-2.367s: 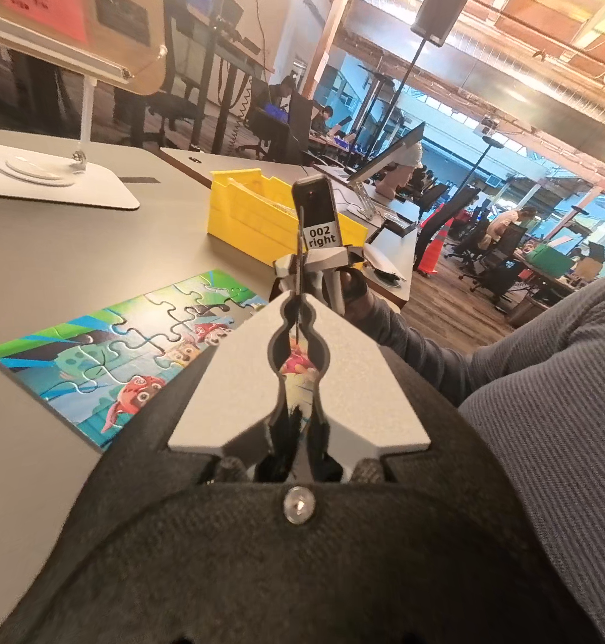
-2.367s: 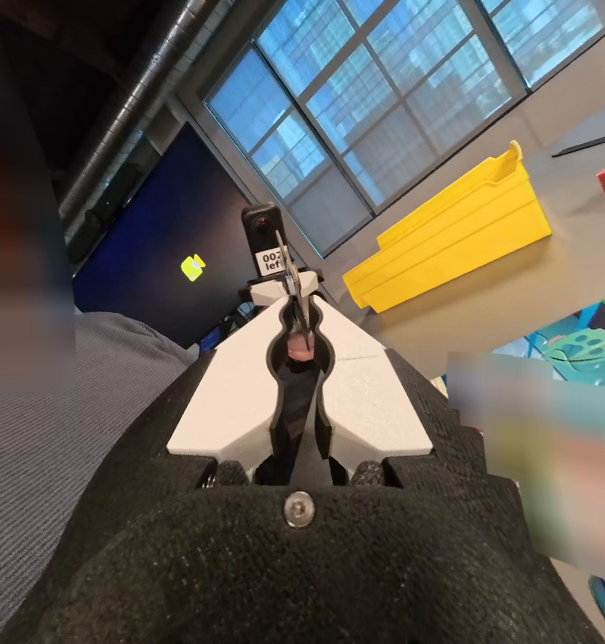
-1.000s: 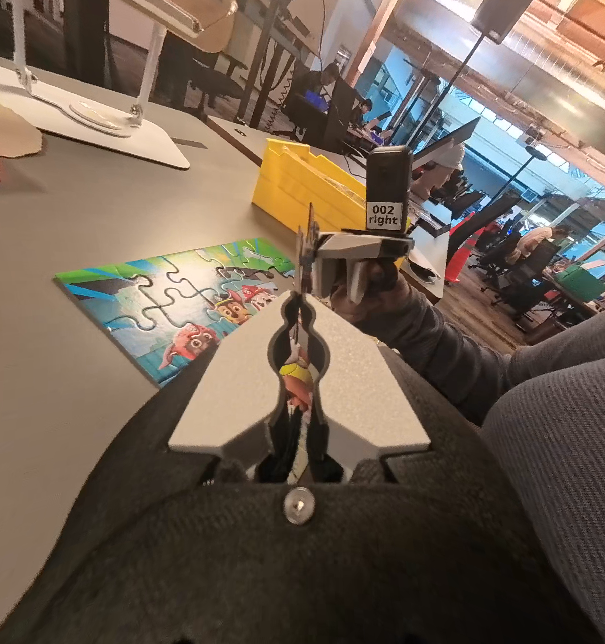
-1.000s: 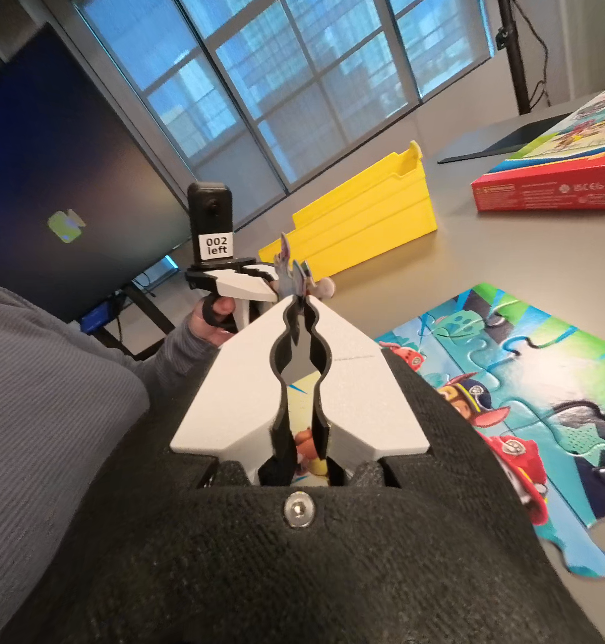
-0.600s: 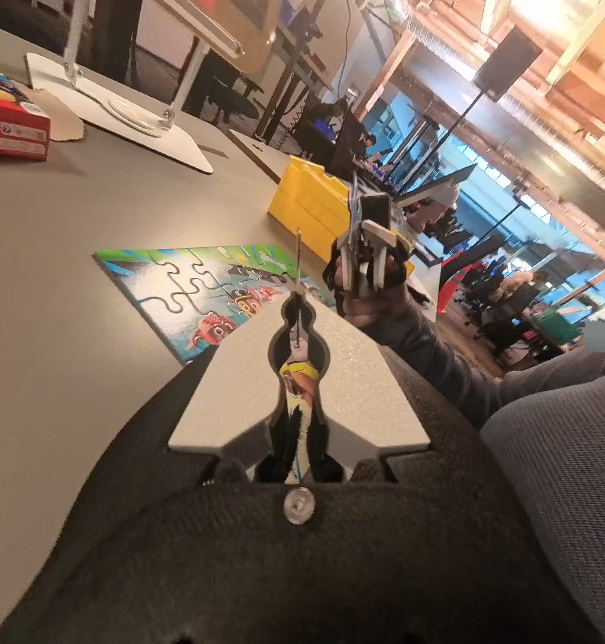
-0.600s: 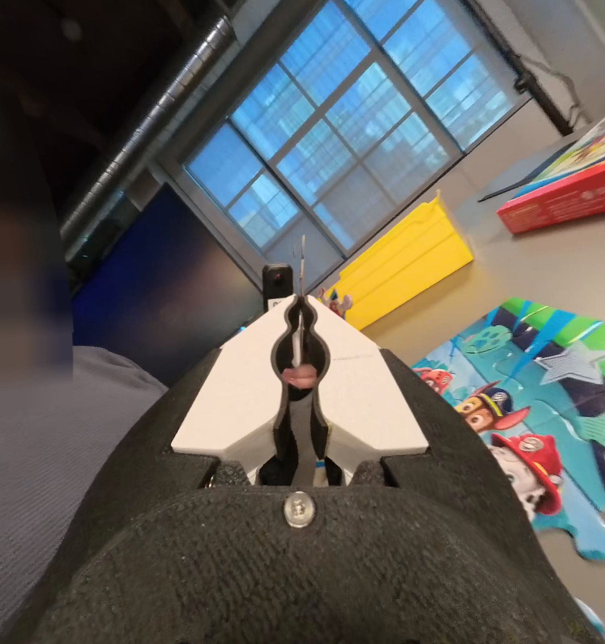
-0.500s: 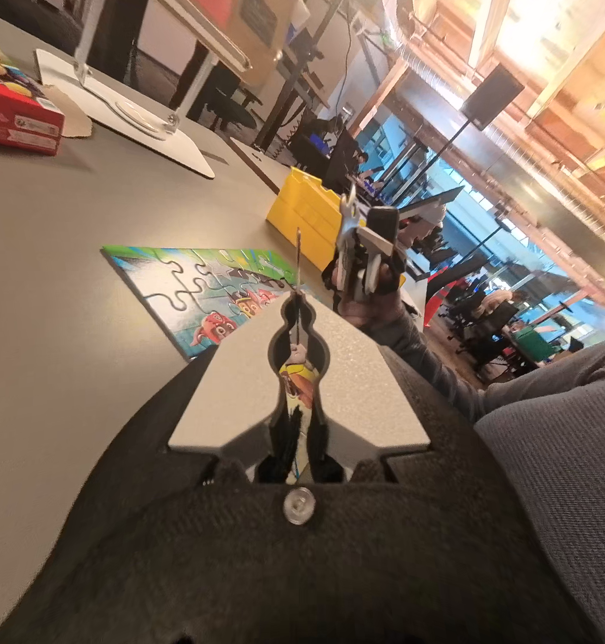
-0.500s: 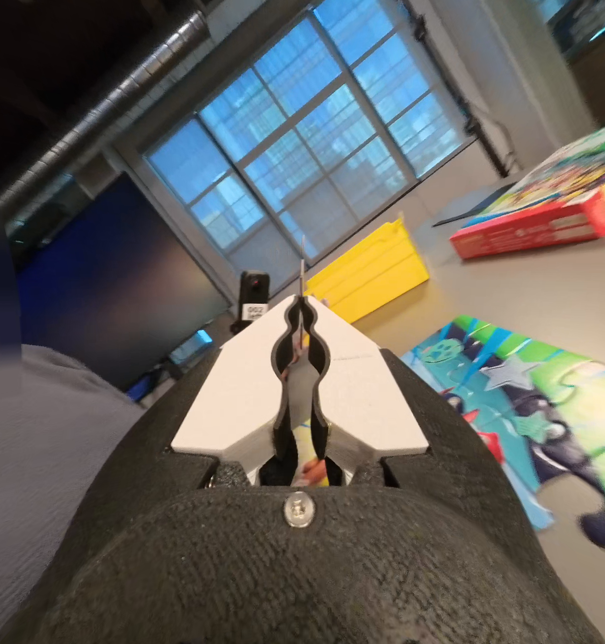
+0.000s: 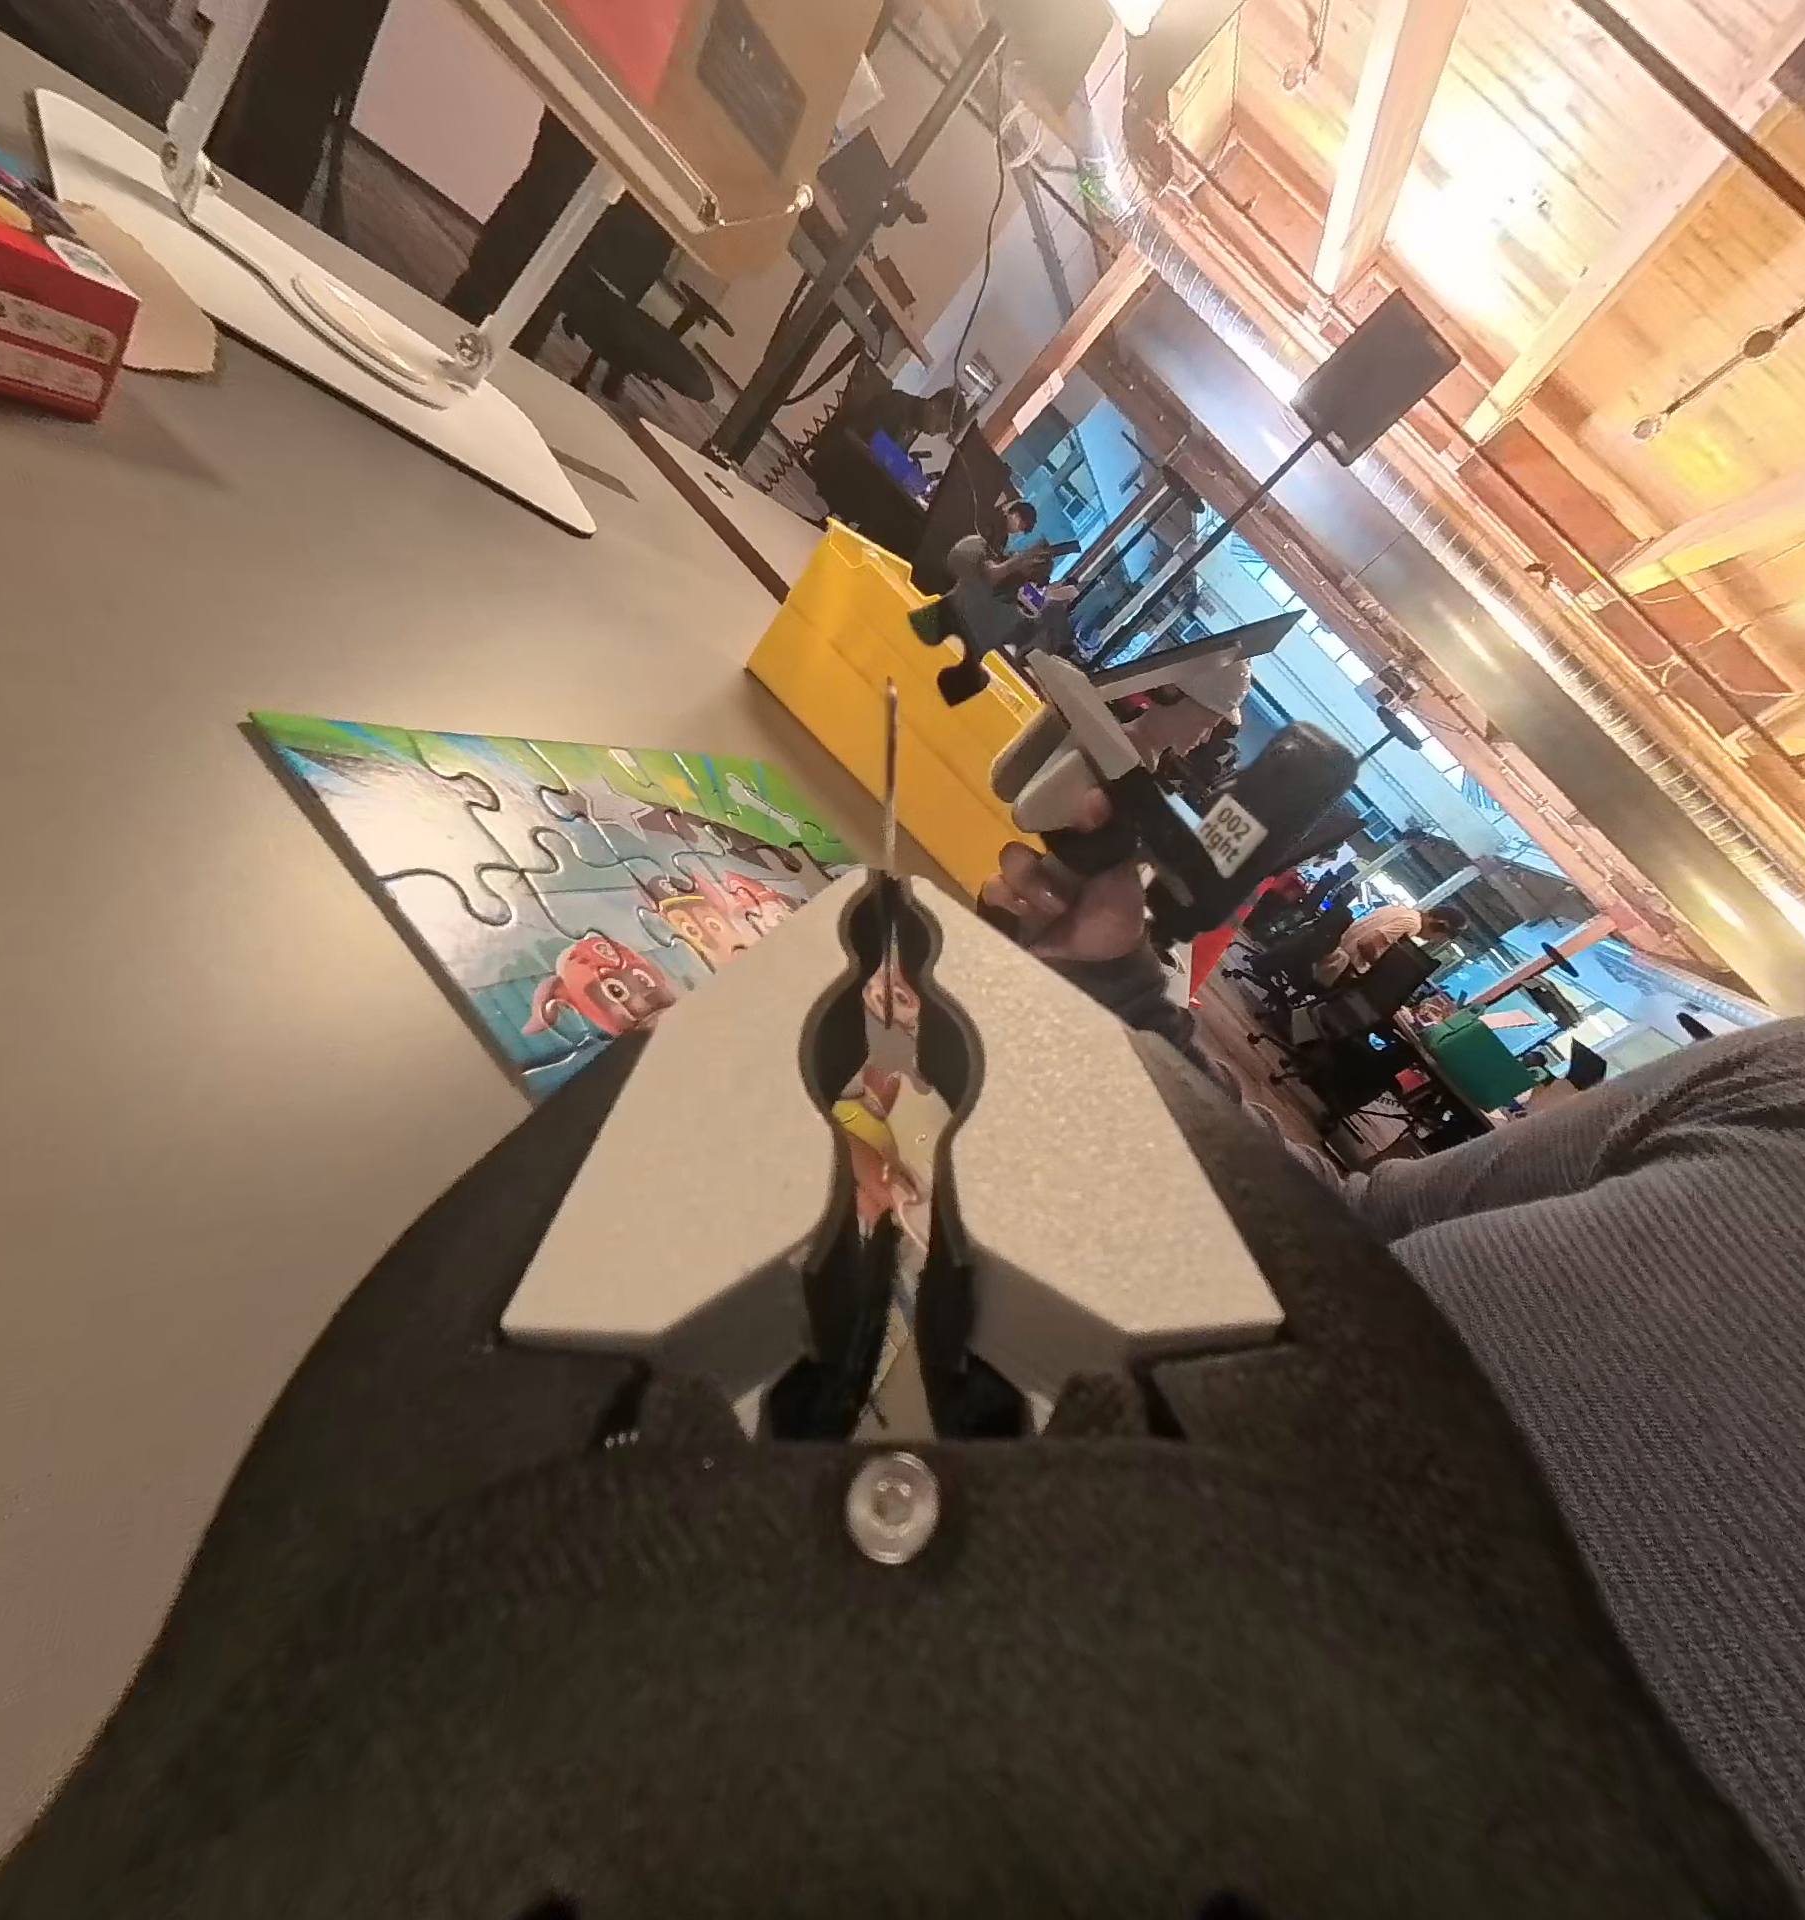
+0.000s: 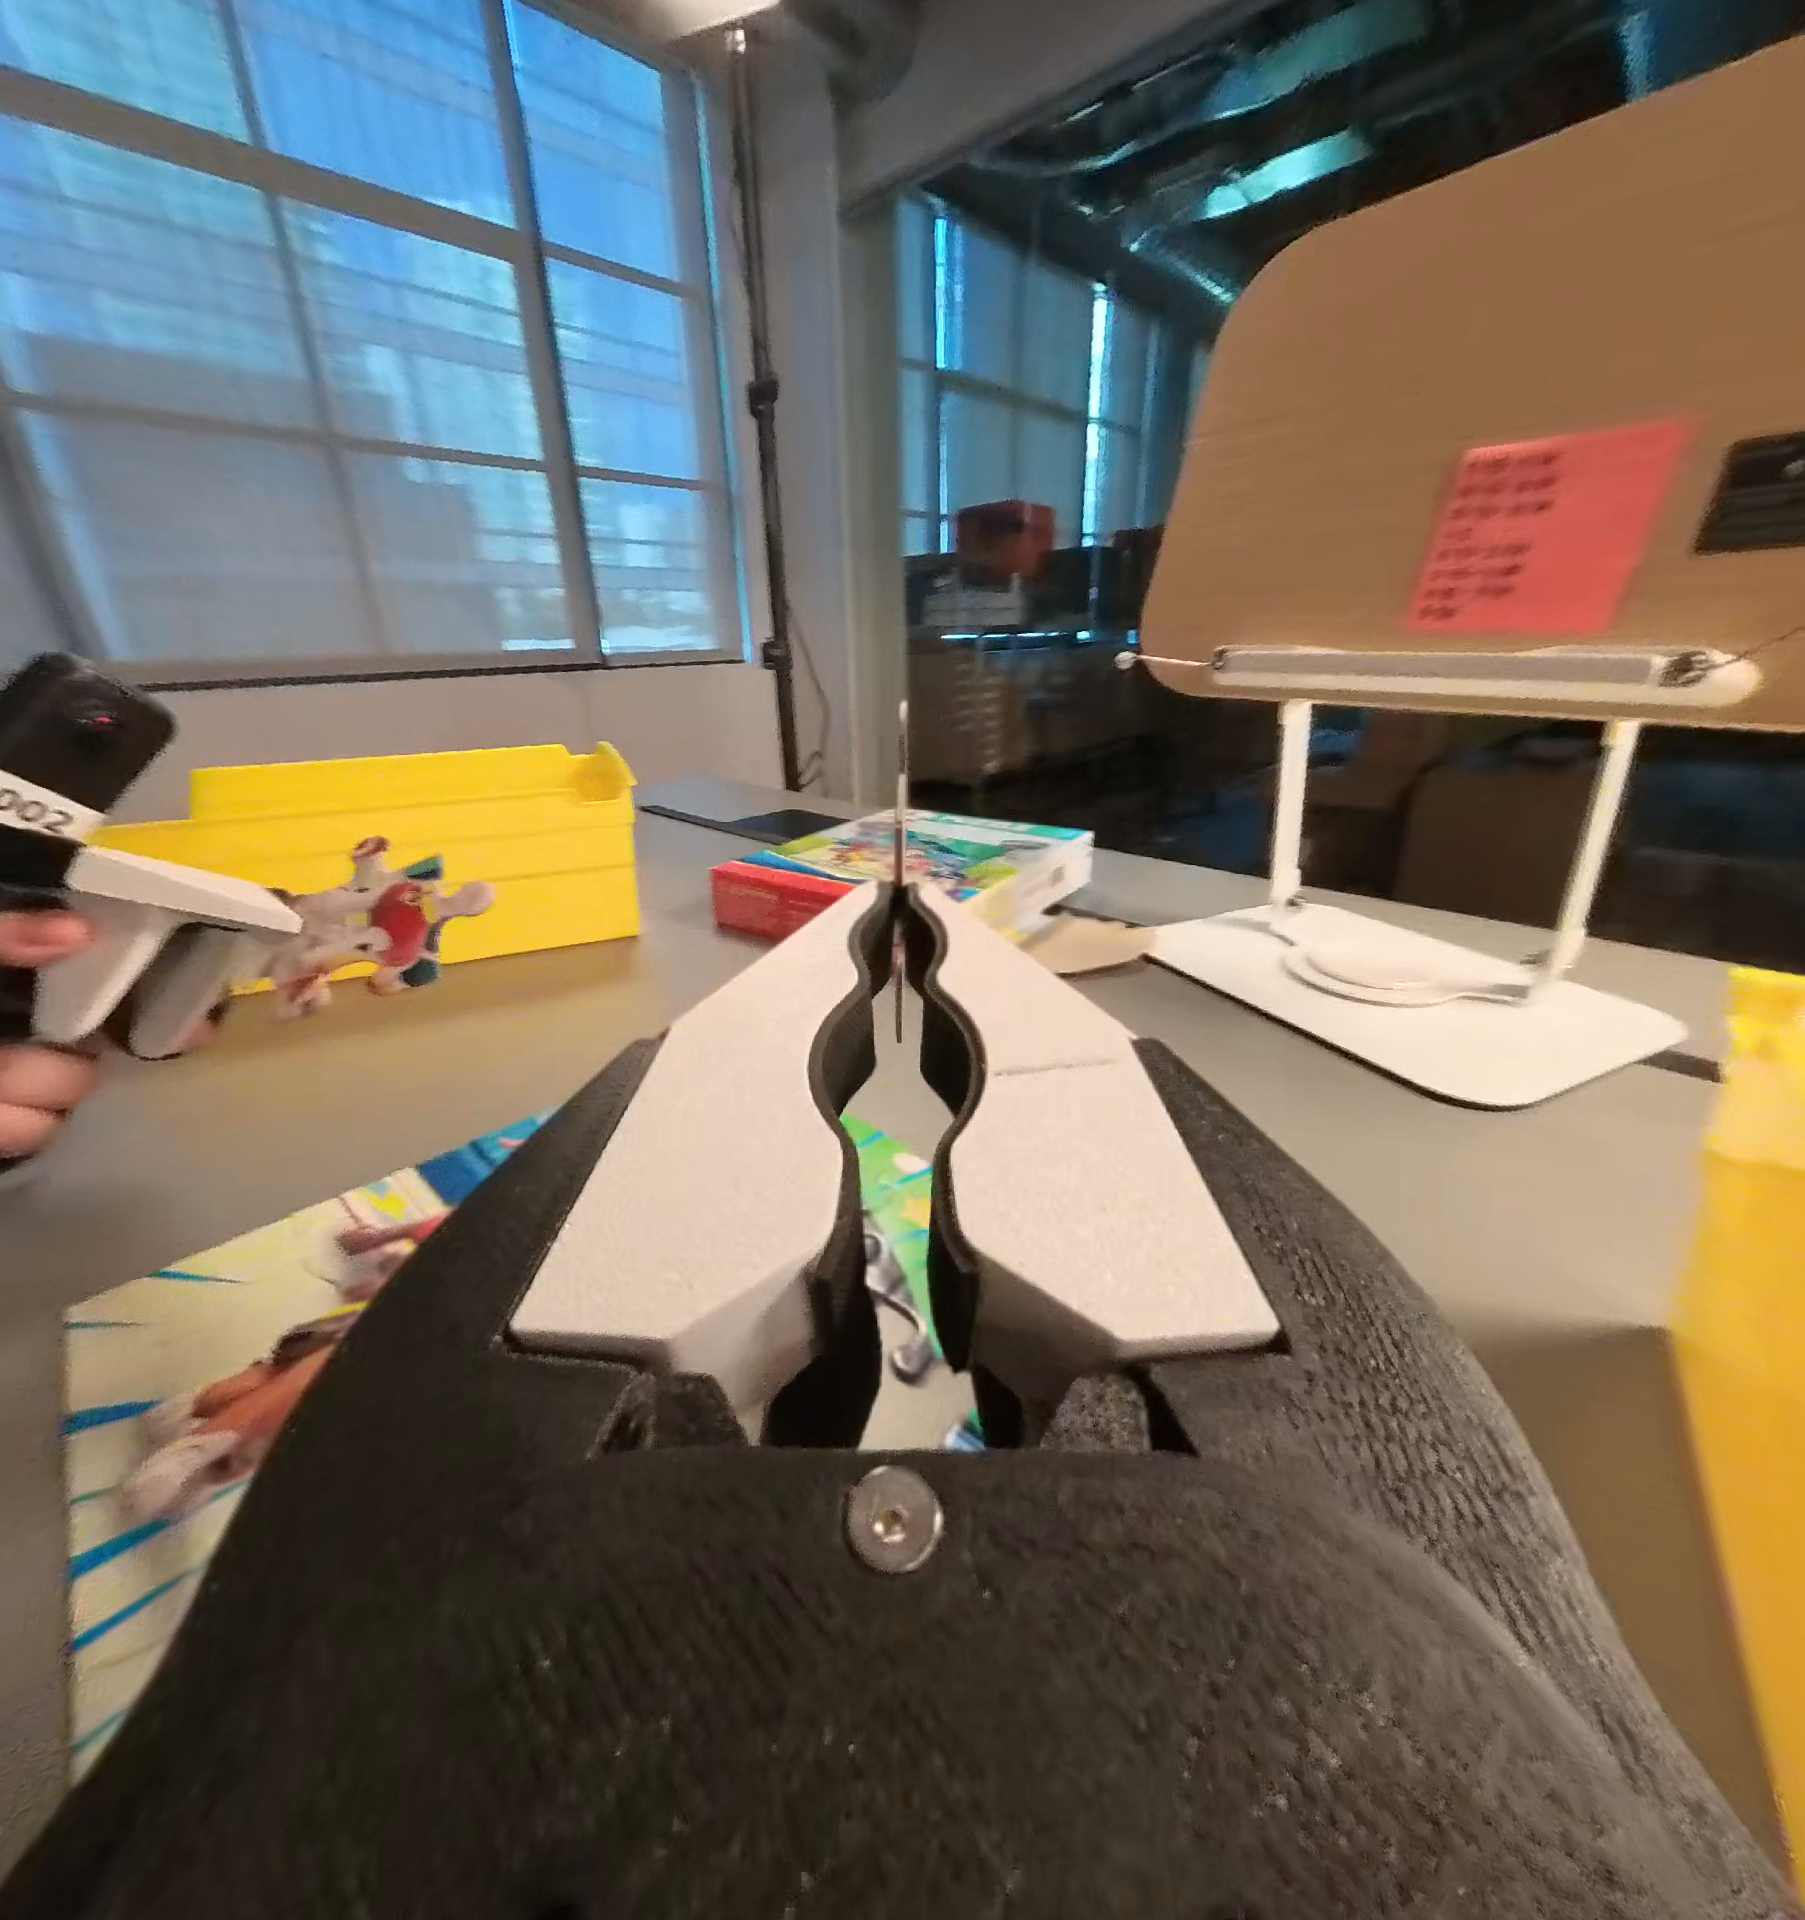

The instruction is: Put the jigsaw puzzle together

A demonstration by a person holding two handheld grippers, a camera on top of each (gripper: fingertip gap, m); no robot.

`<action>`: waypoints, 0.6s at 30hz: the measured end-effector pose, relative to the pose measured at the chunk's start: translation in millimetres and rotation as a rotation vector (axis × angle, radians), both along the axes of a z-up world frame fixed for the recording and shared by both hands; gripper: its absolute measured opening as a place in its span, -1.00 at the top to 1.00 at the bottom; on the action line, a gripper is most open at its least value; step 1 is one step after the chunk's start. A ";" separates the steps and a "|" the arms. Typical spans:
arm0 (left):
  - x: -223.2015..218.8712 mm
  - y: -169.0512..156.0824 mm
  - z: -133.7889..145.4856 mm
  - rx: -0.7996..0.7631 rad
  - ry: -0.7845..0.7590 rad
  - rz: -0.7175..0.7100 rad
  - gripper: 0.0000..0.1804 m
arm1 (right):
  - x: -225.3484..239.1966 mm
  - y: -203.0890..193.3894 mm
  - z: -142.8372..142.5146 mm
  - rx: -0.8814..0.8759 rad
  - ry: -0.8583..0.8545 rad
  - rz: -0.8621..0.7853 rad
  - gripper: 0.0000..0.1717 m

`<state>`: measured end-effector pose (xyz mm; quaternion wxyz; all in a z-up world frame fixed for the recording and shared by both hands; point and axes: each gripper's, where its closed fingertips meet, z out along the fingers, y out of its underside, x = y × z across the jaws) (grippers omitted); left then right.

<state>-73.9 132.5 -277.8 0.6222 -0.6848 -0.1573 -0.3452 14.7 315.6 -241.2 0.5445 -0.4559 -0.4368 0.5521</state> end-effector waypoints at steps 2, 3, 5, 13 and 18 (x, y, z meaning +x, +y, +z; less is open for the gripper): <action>3.2 2.9 -0.2 -0.003 -0.001 -0.012 1.00 | 2.9 7.4 -3.0 0.025 -0.007 -0.050 1.00; 4.6 4.4 -0.3 -0.004 -0.001 -0.016 1.00 | 4.3 10.7 -4.0 0.033 -0.011 -0.071 1.00; 7.8 7.2 -0.2 -0.002 -0.004 -0.025 1.00 | 6.8 15.1 -4.9 0.047 -0.013 -0.101 1.00; 30.9 18.5 4.0 0.055 -0.072 -0.046 1.00 | 3.4 20.2 -22.5 0.180 -0.088 -0.217 1.00; 37.5 27.0 4.2 0.067 -0.127 0.014 1.00 | 5.7 19.7 -20.4 0.196 -0.079 -0.237 1.00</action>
